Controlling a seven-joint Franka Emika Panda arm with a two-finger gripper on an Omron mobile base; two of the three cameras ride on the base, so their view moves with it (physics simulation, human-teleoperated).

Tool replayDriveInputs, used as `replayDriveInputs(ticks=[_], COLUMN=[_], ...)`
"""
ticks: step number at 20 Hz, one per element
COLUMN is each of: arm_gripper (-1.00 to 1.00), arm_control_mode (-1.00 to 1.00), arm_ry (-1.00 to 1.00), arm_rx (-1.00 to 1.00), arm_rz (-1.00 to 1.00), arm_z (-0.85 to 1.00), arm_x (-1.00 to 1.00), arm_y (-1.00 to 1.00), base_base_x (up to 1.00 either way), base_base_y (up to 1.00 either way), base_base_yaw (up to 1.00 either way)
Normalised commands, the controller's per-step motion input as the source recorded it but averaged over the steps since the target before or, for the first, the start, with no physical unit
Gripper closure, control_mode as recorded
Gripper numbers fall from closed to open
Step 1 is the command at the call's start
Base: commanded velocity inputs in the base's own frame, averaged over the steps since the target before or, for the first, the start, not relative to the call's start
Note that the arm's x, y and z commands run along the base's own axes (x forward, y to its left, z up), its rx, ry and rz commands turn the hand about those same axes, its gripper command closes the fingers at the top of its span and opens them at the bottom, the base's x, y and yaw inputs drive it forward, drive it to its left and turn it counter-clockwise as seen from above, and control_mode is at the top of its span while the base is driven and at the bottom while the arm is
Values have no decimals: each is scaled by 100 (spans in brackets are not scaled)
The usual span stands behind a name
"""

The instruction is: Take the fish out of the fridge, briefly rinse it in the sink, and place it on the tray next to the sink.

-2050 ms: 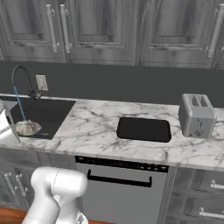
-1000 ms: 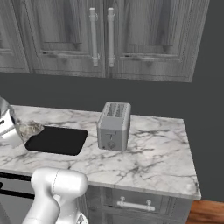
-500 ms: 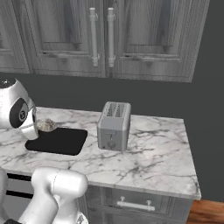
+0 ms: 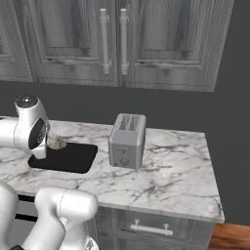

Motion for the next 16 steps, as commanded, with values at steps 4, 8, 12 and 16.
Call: replayDriveInputs(ticks=[4, 8, 12, 16], arm_gripper=[100, 100, 100, 100], arm_control_mode=[-100, -100, -100, -100], arm_ry=[2, 7, 0, 8], arm_rx=[-1, -9, 0, -2], arm_rz=[-6, -6, -4, -4], arm_z=[-24, -8, -3, -36], arm_x=[94, 72, 31, 29], arm_y=[29, 20, 0, 0], base_base_x=[0, 0, 0, 0], base_base_y=[0, 0, 0, 0], base_base_yaw=[0, 0, 0, 0])
